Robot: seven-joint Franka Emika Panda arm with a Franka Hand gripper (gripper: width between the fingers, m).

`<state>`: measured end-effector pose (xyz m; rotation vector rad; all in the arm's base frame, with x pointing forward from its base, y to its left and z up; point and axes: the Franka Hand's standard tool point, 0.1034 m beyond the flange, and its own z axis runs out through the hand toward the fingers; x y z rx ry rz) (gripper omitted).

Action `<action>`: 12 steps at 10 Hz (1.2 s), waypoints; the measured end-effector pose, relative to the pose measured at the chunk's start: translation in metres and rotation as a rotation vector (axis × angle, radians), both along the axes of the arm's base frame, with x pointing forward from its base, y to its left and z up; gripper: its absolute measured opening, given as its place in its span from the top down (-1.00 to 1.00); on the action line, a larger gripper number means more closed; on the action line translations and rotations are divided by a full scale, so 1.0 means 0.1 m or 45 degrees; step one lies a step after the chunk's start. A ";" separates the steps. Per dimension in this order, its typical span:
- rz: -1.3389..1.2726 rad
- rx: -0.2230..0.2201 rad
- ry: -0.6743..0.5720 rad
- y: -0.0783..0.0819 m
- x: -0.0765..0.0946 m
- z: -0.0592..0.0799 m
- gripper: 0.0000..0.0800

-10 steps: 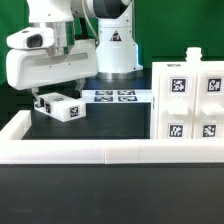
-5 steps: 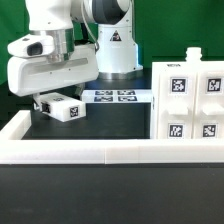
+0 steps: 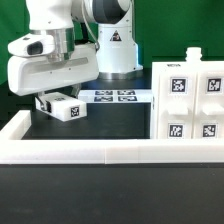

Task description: Assemble cabinet

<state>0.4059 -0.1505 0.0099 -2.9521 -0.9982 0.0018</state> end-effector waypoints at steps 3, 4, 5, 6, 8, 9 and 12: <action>-0.054 0.032 -0.003 0.27 0.15 0.42 -0.39; -0.079 0.042 -0.009 0.41 0.22 0.60 -0.39; -0.111 0.048 -0.019 0.55 0.30 0.75 -0.39; -0.154 0.054 -0.022 0.70 0.36 0.88 -0.39; -0.243 0.066 -0.032 1.15 0.55 1.21 -0.40; -0.318 0.063 -0.030 1.38 0.65 1.33 -0.40; -0.417 0.078 -0.013 1.86 1.15 1.67 -0.40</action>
Offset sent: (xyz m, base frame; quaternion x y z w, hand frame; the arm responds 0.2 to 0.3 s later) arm 0.0107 0.0474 0.0663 0.0179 -0.0096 0.0495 0.9986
